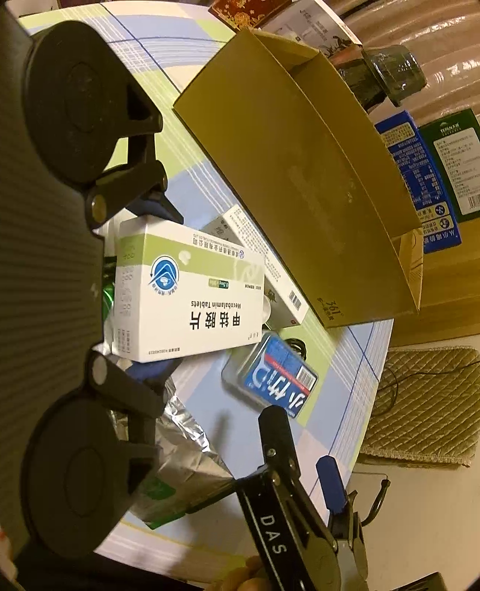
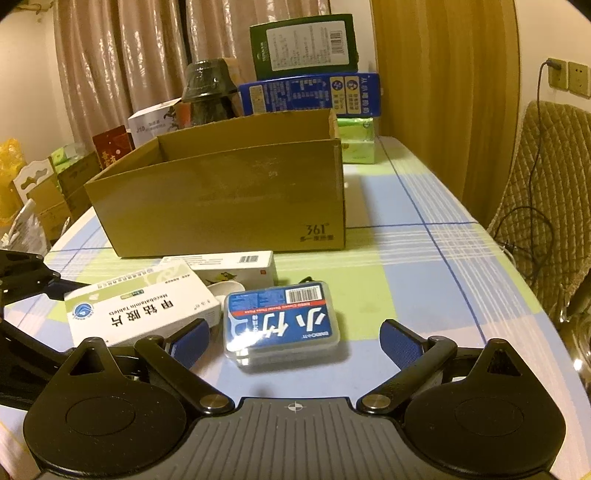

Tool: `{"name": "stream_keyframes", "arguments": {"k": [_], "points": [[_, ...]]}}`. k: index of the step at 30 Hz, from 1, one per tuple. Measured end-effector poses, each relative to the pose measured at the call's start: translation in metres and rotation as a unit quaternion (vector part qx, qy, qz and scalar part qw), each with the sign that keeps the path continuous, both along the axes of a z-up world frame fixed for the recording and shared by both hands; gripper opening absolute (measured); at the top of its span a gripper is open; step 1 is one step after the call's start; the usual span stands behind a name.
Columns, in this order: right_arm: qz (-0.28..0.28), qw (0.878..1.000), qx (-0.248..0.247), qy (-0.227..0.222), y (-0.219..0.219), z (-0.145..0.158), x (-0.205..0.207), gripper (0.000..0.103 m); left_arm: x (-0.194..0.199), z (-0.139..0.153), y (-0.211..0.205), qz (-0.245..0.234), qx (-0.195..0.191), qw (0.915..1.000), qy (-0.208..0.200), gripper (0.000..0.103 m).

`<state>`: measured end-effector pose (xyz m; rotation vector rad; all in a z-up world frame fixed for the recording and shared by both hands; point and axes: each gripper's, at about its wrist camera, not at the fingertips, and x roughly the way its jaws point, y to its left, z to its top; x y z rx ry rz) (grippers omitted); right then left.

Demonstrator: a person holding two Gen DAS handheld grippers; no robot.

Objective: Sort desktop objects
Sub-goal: 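Close left tool on the white medicine box while right tool grasps the blue floss case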

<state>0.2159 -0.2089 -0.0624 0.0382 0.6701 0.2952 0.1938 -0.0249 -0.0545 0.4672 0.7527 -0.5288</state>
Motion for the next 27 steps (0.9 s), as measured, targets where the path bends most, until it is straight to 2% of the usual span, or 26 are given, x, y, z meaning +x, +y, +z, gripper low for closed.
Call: {"name": "stream_keyframes", "arguments": {"k": [5, 9, 13, 24, 25, 27], "points": [[0.009, 1.000, -0.010, 0.003, 0.008, -0.004, 0.009, 0.096, -0.002, 0.007, 0.006, 0.008, -0.014, 0.9998, -0.007, 0.067], [0.033, 0.998, -0.045, -0.002, 0.023, -0.009, 0.023, 0.096, -0.002, 0.013, 0.015, 0.031, -0.029, 0.9990, -0.014, 0.067], [0.044, 0.996, -0.082, 0.013, 0.036, -0.017, 0.033, 0.096, 0.002, 0.016, 0.023, 0.057, -0.039, 0.9975, -0.016, 0.067], [0.029, 0.995, -0.090, 0.035, 0.036, -0.025, 0.047, 0.096, 0.005, 0.017, 0.034, 0.092, -0.052, 0.9944, -0.005, 0.067], [0.030, 0.995, -0.089, 0.037, 0.036, -0.025, 0.047, 0.095, 0.005, 0.017, 0.035, 0.093, -0.053, 0.9943, -0.006, 0.067], [0.028, 0.995, -0.090, 0.036, 0.036, -0.024, 0.046, 0.082, 0.005, 0.017, 0.035, 0.094, -0.054, 0.9941, -0.005, 0.067]]}}
